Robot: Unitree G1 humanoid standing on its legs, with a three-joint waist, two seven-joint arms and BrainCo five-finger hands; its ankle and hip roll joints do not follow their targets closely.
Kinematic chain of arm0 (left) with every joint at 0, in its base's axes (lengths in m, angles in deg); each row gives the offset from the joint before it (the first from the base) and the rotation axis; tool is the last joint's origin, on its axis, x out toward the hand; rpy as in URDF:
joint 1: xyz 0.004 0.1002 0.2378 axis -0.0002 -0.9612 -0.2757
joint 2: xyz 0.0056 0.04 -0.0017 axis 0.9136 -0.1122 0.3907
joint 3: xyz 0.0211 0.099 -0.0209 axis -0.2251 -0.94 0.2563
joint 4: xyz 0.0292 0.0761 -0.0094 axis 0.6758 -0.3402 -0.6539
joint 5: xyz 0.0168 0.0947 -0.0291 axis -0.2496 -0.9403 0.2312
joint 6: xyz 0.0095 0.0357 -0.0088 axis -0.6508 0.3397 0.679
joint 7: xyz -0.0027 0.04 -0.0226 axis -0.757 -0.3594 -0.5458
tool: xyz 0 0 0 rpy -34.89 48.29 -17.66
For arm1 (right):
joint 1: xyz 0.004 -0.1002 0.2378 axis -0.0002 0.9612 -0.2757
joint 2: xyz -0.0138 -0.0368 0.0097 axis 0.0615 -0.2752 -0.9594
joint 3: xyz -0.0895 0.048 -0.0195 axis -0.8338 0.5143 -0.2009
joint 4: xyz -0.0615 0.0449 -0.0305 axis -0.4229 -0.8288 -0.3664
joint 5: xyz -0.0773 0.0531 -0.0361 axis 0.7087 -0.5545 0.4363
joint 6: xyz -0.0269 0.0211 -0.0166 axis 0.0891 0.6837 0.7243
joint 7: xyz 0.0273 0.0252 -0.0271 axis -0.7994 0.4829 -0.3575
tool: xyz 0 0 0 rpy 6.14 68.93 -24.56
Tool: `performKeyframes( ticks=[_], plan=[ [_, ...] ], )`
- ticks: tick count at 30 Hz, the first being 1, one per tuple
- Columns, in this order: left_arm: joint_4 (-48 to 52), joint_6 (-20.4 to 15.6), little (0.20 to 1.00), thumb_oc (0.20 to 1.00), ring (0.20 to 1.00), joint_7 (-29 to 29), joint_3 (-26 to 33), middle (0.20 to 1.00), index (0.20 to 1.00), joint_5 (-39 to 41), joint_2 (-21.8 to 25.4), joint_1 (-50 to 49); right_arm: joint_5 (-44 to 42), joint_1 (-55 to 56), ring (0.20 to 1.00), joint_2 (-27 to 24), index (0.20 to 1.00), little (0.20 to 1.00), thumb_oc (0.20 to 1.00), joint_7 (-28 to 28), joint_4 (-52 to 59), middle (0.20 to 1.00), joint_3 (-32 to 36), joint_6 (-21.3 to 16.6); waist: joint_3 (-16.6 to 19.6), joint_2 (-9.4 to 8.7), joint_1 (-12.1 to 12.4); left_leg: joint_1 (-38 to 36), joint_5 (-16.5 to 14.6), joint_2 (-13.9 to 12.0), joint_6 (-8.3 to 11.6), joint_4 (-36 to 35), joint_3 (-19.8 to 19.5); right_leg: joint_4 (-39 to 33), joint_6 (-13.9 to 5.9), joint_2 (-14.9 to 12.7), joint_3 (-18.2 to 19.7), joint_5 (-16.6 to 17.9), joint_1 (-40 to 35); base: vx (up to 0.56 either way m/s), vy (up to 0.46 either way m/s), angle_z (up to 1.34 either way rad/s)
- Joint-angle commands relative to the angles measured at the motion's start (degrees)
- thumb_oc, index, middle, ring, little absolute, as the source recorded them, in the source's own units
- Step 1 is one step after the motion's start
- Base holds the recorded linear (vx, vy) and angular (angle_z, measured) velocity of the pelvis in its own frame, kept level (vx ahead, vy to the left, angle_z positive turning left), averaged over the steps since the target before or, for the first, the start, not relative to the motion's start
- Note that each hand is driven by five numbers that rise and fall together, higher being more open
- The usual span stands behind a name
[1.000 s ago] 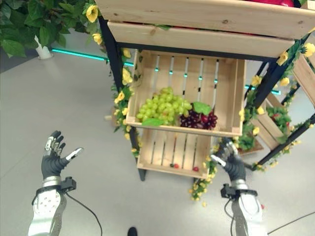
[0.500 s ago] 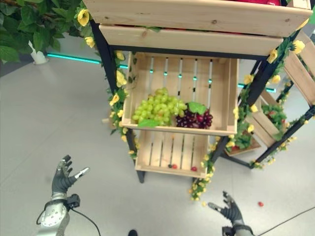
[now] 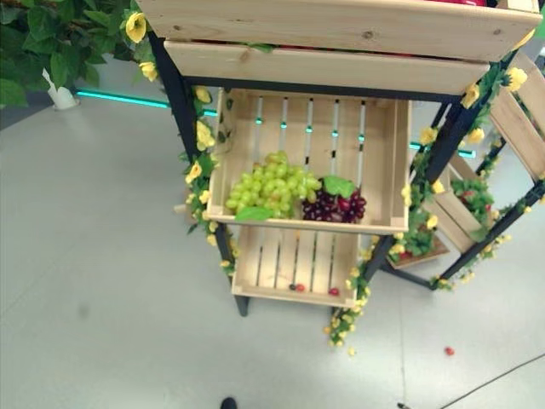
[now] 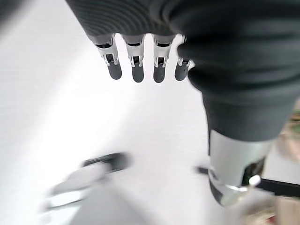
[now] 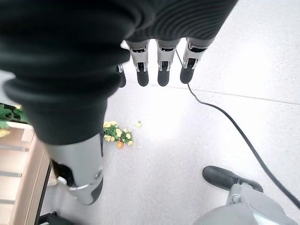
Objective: Pick up the fruits from the basket on one side to the basket on the other side
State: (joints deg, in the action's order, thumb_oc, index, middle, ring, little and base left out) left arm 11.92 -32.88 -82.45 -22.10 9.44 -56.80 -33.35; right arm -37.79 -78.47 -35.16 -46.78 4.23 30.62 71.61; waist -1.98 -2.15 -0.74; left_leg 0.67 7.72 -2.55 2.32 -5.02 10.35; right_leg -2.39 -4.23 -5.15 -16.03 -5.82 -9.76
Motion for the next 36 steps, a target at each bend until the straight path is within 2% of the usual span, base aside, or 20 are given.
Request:
performKeyframes(
  ticks=[1, 10, 11, 12, 14, 15, 16, 17, 18, 20, 22, 23, 24, 25, 27, 28, 32, 33, 35, 36],
  plan=[
    [0.36, 0.00, 1.000, 1.000, 1.000, 1.64, 1.60, 1.000, 1.000, -1.24, -0.67, 3.05, 0.26, -3.98, 1.000, 0.17, 1.000, 1.000, 1.000, -0.08, 0.11, 1.000, -1.00, 0.36, -0.04, 0.48, -0.30, -4.31, -8.79, 1.04, -0.26, 2.85, 0.59, 3.23, -1.20, 1.71, 0.56, 0.27, 4.24, 0.00, 0.000, 0.00],
    [2.89, -0.24, 1.000, 1.000, 1.000, 1.20, -0.86, 1.000, 1.000, -0.16, -0.90, 3.70, -0.21, -5.60, 1.000, 0.05, 1.000, 1.000, 1.000, -0.67, 0.71, 1.000, -2.42, 1.02, -0.82, 0.06, 2.10, -2.37, -9.79, 2.23, -0.93, 4.90, -1.44, 3.85, -1.95, 0.33, -0.97, 0.50, 4.36, -0.01, 0.053, 0.02],
    [2.75, -0.17, 1.000, 1.000, 1.000, 1.16, -1.17, 1.000, 1.000, -0.09, -1.00, 3.86, -0.43, -5.95, 1.000, -0.09, 1.000, 1.000, 1.000, -0.49, 0.48, 1.000, -1.90, 1.17, -0.90, 0.31, 3.01, -2.03, -9.93, 2.98, -1.32, 4.65, -2.77, 6.45, -2.32, -1.01, -2.89, 0.38, 4.89, -0.02, 0.138, 0.10],
    [2.75, -0.17, 1.000, 1.000, 1.000, 1.16, -1.17, 1.000, 1.000, -0.09, -1.00, 3.86, -0.43, -5.96, 1.000, -0.09, 1.000, 1.000, 1.000, -0.49, 0.46, 1.000, -1.89, 1.16, -0.88, 0.30, 2.94, -1.98, -9.93, 3.01, -1.34, 4.67, -2.84, 6.55, -2.34, -1.06, -2.96, 0.32, 4.95, 0.00, 0.157, 0.30],
    [2.96, -0.33, 1.000, 1.000, 1.000, 1.03, -1.72, 1.000, 1.000, -0.40, -0.72, 4.13, -0.94, -6.16, 1.000, -0.17, 1.000, 1.000, 1.000, -0.39, 0.71, 1.000, -1.03, 1.27, -1.34, 0.85, 3.64, -2.39, -10.20, 3.79, -2.08, 4.13, -4.81, 12.62, -2.99, -3.17, -4.68, 0.16, 6.31, 0.03, 0.177, 0.44],
    [3.07, -0.36, 1.000, 1.000, 1.000, 1.03, -2.02, 1.000, 1.000, -0.59, -0.56, 4.22, -1.26, -6.11, 1.000, -0.10, 1.000, 1.000, 1.000, -0.41, 0.89, 1.000, -0.69, 1.25, -1.55, 1.01, 3.66, -2.80, -10.25, 4.34, -2.66, 3.49, -5.97, 16.67, -3.55, -4.61, -5.19, 1.77, 7.77, 0.06, 0.246, 0.67],
    [3.24, -0.41, 1.000, 1.000, 1.000, 0.93, -2.35, 1.000, 1.000, -0.76, -0.37, 4.48, -1.60, -6.07, 1.000, -0.08, 1.000, 1.000, 1.000, -0.30, 1.21, 1.000, -0.43, 1.21, -1.83, 1.05, 3.33, -3.21, -10.14, 5.34, -3.52, 3.05, -7.42, 21.55, -4.60, -6.17, -4.34, 5.54, 9.72, 0.08, 0.376, 1.18],
    [4.18, -0.78, 1.000, 1.000, 1.000, 0.58, -3.32, 1.000, 1.000, -1.11, -0.25, 4.64, -1.99, -6.11, 1.000, -0.26, 1.000, 1.000, 1.000, -0.27, 1.65, 1.000, -0.45, 1.15, -3.72, 1.93, 2.87, -5.65, -9.75, 7.18, -5.29, 1.84, -11.14, 32.03, -4.68, -8.70, -1.31, 11.61, 12.96, 0.04, 0.353, 1.32],
    [4.42, -0.82, 1.000, 1.000, 1.000, 0.60, -3.85, 1.000, 1.000, -1.27, -0.21, 4.84, -2.06, -6.50, 1.000, -0.32, 1.000, 1.000, 1.000, -0.17, 1.74, 1.000, -0.58, 1.13, -4.70, 2.57, 2.62, -6.30, -9.53, 6.92, -5.71, 1.54, -12.16, 35.98, -4.00, -8.27, 0.15, 11.57, 15.29, 0.00, 0.258, 1.55],
    [5.13, -1.16, 1.000, 1.000, 1.000, 0.62, -5.59, 1.000, 1.000, -1.75, -0.03, 5.68, -2.61, -6.93, 1.000, -0.76, 1.000, 1.000, 1.000, 0.02, 1.81, 1.000, -0.53, 0.89, -5.72, 3.78, 1.60, -6.17, -8.92, 6.30, -5.45, 2.25, -16.55, 39.20, -2.76, -3.18, 7.88, 8.29, 19.83, -0.03, -0.015, 1.89],
    [5.14, -1.39, 1.000, 1.000, 1.000, 0.69, -7.03, 1.000, 1.000, -1.95, 0.43, 6.88, -3.86, -6.24, 1.000, -0.97, 1.000, 1.000, 1.000, -0.15, 0.70, 1.000, -0.36, 0.80, -6.10, 3.68, 0.40, -5.87, -8.44, 7.10, -4.21, 3.54, -22.33, 33.08, -2.54, 1.99, 14.50, 4.62, 19.78, 0.04, -0.110, 1.47],
    [5.13, -1.40, 1.000, 1.000, 1.000, 0.69, -7.02, 1.000, 1.000, -1.95, 0.42, 6.90, -3.86, -6.26, 1.000, -0.98, 1.000, 1.000, 1.000, -0.16, 0.68, 1.000, -0.36, 0.80, -6.03, 3.78, 0.28, -5.73, -8.38, 7.02, -4.20, 3.57, -22.45, 32.81, -2.53, 2.04, 14.35, 4.81, 19.75, 0.06, -0.138, 2.20],
    [4.91, -1.60, 1.000, 1.000, 1.000, 0.57, -7.99, 1.000, 1.000, -2.29, 0.62, 8.12, -4.35, -5.68, 1.000, -1.15, 1.000, 1.000, 1.000, -0.19, 0.02, 1.000, -0.30, 0.77, -5.95, 3.55, -0.52, -4.55, -8.34, 7.81, -3.46, 5.11, -26.17, 27.87, -3.04, 3.44, 18.88, 4.07, 18.99, 0.08, -0.182, 2.80],
    [4.93, -1.91, 1.000, 1.000, 1.000, -0.07, -9.44, 1.000, 1.000, -2.43, 1.15, 10.18, -5.45, -5.31, 1.000, -0.78, 1.000, 1.000, 1.000, 0.06, -0.56, 1.000, -0.80, 0.54, -5.51, 2.63, -1.01, -2.98, -7.63, 8.85, -2.39, 5.67, -31.72, 20.02, -2.05, 6.31, 24.53, 0.90, 15.40, 0.08, -0.183, 3.12],
    [4.94, -1.77, 1.000, 1.000, 1.000, -0.14, -9.25, 1.000, 1.000, -2.25, 0.91, 10.67, -5.78, -5.18, 1.000, -0.49, 1.000, 1.000, 1.000, -0.08, -0.80, 1.000, -0.64, 0.61, -5.16, 2.17, -0.44, -2.41, -7.54, 9.54, -1.59, 5.95, -33.39, 18.29, -2.13, 6.05, 23.11, 0.07, 13.83, 0.02, -0.182, 2.97],
    [4.87, -1.71, 1.000, 1.000, 1.000, -0.66, -8.59, 1.000, 1.000, -1.66, 0.95, 10.61, -5.47, -5.48, 1.000, -0.03, 1.000, 1.000, 1.000, 0.12, -0.34, 1.000, -1.27, 0.56, -4.58, 1.39, 1.43, -1.37, -6.73, 9.07, -0.21, 4.46, -35.24, 14.88, -1.17, 4.62, 17.17, -1.58, 11.61, -0.03, -0.219, 2.35],
    [4.91, -1.73, 1.000, 1.000, 1.000, -2.00, -8.00, 1.000, 1.000, -0.01, 1.41, 11.27, -4.24, -6.50, 1.000, -0.59, 1.000, 1.000, 1.000, 0.47, 1.15, 1.000, -2.84, -0.16, -5.27, 0.68, 2.65, 2.95, -4.00, 6.58, 2.35, 3.71, -33.53, 9.72, -0.41, 5.77, 12.73, -1.70, 9.90, -0.10, -0.280, 1.35],
    [4.91, -1.73, 1.000, 1.000, 1.000, -2.00, -8.00, 1.000, 1.000, -0.01, 1.39, 11.29, -4.24, -6.52, 1.000, -0.61, 1.000, 1.000, 1.000, 0.46, 1.14, 1.000, -2.83, -0.17, -5.09, 0.75, 2.51, 3.21, -3.86, 6.58, 2.36, 3.69, -33.68, 9.54, -0.44, 5.78, 12.59, -1.50, 10.05, -0.15, -0.226, 1.47],
    [4.58, -1.81, 1.000, 1.000, 1.000, -2.74, -7.87, 1.000, 1.000, -0.71, 0.94, 11.28, -4.04, -7.77, 1.000, -1.72, 1.000, 1.000, 1.000, 1.11, 1.37, 1.000, -2.38, -0.46, -5.99, 0.62, 2.54, 5.59, -1.99, 4.69, 2.93, 2.91, -27.10, 6.73, -0.57, 5.45, 9.15, -0.69, 8.92, -0.18, -0.118, 1.34],
    [4.35, -1.54, 1.000, 1.000, 1.000, -3.42, -7.15, 1.000, 1.000, -0.54, 0.50, 11.12, -4.14, -8.54, 1.000, -2.42, 1.000, 1.000, 1.000, 1.77, 1.92, 1.000, -1.92, -0.55, -6.69, 0.17, 2.60, 8.00, -2.20, 2.36, 2.31, 3.37, -15.92, 5.46, -1.33, 3.79, 5.98, 0.22, 8.53, -0.20, -0.073, 0.85]
  ],
)
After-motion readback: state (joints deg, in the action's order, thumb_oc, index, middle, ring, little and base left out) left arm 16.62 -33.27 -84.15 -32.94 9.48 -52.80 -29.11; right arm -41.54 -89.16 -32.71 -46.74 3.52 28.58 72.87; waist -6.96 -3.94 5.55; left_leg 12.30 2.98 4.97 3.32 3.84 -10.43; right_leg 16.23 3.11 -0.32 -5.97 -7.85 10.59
